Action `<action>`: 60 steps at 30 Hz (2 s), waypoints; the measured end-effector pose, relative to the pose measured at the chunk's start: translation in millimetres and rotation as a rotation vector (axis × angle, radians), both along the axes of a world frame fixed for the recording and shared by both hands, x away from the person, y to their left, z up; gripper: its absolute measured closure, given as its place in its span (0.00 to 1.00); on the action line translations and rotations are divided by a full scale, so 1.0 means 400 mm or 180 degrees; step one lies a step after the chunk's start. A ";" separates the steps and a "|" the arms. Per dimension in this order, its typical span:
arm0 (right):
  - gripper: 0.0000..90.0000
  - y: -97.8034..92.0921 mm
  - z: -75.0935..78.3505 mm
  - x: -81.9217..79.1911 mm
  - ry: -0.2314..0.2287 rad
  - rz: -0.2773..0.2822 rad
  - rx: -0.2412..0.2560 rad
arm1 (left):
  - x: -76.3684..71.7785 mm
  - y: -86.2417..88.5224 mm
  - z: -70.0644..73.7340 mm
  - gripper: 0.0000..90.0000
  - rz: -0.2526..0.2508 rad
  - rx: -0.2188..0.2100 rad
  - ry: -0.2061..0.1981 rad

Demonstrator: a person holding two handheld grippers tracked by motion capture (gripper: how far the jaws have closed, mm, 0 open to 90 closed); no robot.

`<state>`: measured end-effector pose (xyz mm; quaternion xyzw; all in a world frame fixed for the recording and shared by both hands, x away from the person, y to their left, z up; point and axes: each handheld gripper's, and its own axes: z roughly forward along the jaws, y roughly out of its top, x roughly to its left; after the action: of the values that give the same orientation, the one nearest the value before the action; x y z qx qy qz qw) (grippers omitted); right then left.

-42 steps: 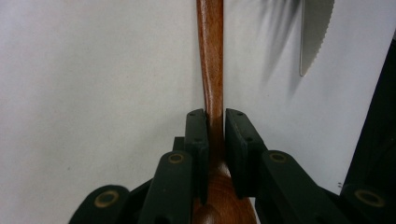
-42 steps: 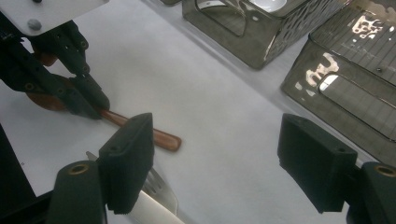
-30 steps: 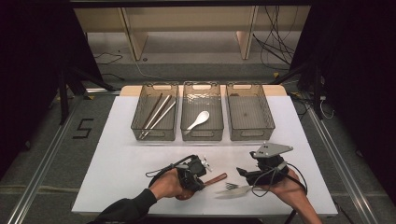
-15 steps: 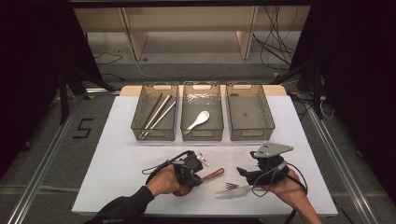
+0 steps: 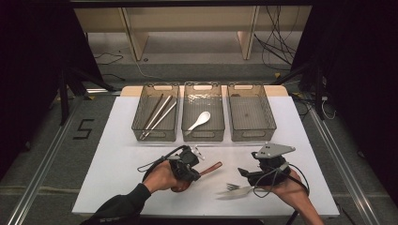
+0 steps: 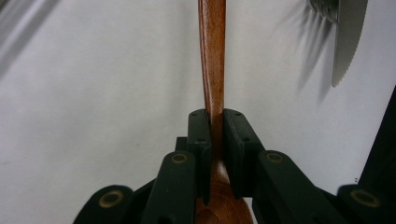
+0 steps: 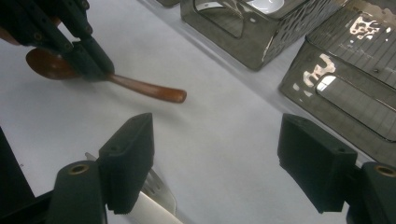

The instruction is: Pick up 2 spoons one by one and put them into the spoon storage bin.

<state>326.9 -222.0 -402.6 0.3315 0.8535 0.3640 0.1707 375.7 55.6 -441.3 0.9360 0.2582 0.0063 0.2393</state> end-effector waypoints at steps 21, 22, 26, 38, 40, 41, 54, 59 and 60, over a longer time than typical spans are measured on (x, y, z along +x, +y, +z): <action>0.31 -0.001 0.000 0.001 0.0002 -0.0009 0.0019 | 0.156 0.052 0.172 0.90 0.0566 -0.0623 -0.0278; 0.31 -0.001 0.000 0.000 0.0007 -0.0012 0.0018 | 0.165 0.050 0.178 0.90 0.0581 -0.0625 -0.0308; 0.31 -0.001 0.000 0.001 0.0006 -0.0013 0.0026 | 0.214 0.039 0.211 0.90 0.0692 -0.0643 -0.0424; 0.31 -0.003 0.000 0.002 0.0005 -0.0002 0.0030 | 0.323 0.026 0.221 0.90 0.0976 -0.0697 -0.0572; 0.31 -0.003 0.000 0.002 0.0004 -0.0003 0.0030 | 0.333 0.024 0.219 0.90 0.1005 -0.0701 -0.0575; 0.31 -0.003 0.000 0.002 0.0003 -0.0001 0.0032 | 0.337 0.023 0.218 0.90 0.1031 -0.0723 -0.0578; 0.31 -0.004 -0.001 0.002 0.0008 0.0001 0.0035 | 0.386 0.023 0.199 0.90 0.1198 -0.0805 -0.0594; 0.31 -0.004 -0.001 0.003 0.0012 0.0004 0.0036 | 0.398 0.025 0.183 0.90 0.1251 -0.0822 -0.0595; 0.31 -0.004 -0.002 0.003 0.0012 0.0004 0.0035 | 0.399 0.025 0.181 0.90 0.1252 -0.0816 -0.0601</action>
<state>328.0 -223.5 -403.3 0.3326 0.8520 0.3681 0.1671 535.5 65.6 -368.8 0.8250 0.4105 0.1074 0.3733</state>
